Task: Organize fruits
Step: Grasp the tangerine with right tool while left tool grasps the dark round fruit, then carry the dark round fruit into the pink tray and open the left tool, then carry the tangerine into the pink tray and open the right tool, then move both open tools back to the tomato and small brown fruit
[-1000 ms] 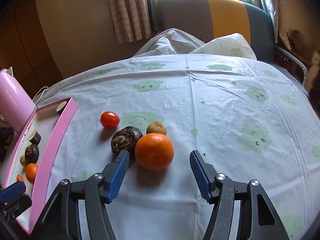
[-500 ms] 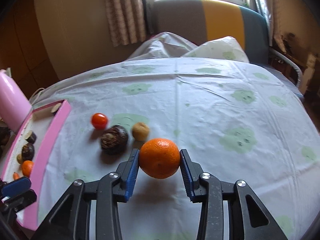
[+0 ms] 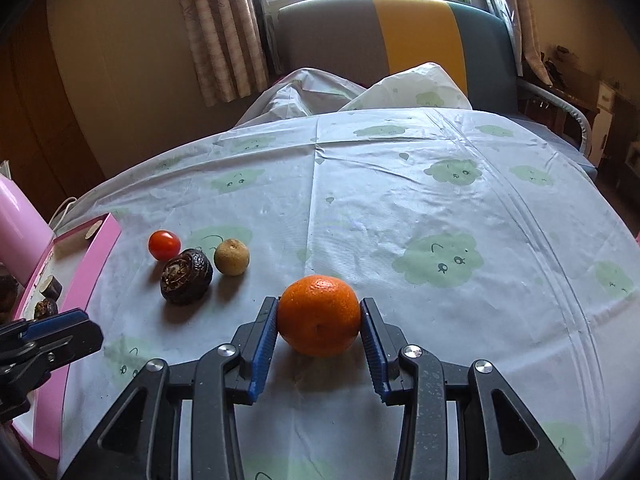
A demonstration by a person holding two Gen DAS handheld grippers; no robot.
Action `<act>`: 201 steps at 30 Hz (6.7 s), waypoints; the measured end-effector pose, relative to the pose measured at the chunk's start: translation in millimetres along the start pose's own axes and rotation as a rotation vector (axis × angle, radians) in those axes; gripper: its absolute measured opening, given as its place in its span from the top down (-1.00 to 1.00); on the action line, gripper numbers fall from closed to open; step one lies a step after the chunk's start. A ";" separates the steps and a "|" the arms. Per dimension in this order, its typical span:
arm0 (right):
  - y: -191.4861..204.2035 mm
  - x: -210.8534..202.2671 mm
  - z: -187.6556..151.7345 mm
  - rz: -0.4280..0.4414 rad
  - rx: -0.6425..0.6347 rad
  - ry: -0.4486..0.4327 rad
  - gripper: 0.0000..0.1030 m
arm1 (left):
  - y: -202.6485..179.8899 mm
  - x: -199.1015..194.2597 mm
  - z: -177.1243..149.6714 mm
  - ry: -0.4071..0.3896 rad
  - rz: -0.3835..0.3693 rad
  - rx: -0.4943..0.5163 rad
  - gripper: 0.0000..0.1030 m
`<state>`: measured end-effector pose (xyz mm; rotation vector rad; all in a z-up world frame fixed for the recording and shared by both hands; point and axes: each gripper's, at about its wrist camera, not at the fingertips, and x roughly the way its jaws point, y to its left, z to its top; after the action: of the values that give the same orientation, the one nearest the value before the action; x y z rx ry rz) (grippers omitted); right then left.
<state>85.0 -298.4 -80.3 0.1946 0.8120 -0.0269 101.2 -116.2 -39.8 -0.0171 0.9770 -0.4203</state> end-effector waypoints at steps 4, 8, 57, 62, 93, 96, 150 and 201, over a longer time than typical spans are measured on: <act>1.0 1.0 -0.1 0.001 0.000 0.005 0.20 | -8.7 18.9 12.6 0.015 0.012 0.016 0.13; -0.1 1.9 -0.6 0.011 0.011 0.009 0.19 | -15.8 36.4 25.1 0.027 0.020 0.035 0.12; -1.9 7.4 -4.4 0.014 0.015 0.024 0.20 | 0.2 4.4 -49.9 -0.097 0.041 0.038 0.17; 2.5 7.7 -4.6 -0.012 -0.010 0.023 0.20 | -7.5 -29.5 -53.3 -0.144 0.018 0.058 0.17; 3.8 6.9 -5.1 -0.019 -0.022 0.022 0.20 | 196.5 -99.0 -48.2 -0.164 0.420 -0.368 0.10; 3.5 6.8 -5.1 -0.015 -0.019 0.022 0.20 | 182.5 -100.1 -53.3 -0.170 0.420 -0.363 0.10; 250.3 7.1 0.4 0.431 -0.398 0.152 0.18 | 163.5 -117.9 -86.0 -0.197 0.319 -0.341 0.10; 119.2 -20.2 -11.3 0.248 -0.133 0.062 -0.08 | 87.5 -96.0 -70.8 -0.147 0.267 -0.140 0.10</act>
<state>74.7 -180.3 -53.9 0.1696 0.8432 0.2668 27.0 10.3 -20.7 -0.0426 0.8481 -0.1033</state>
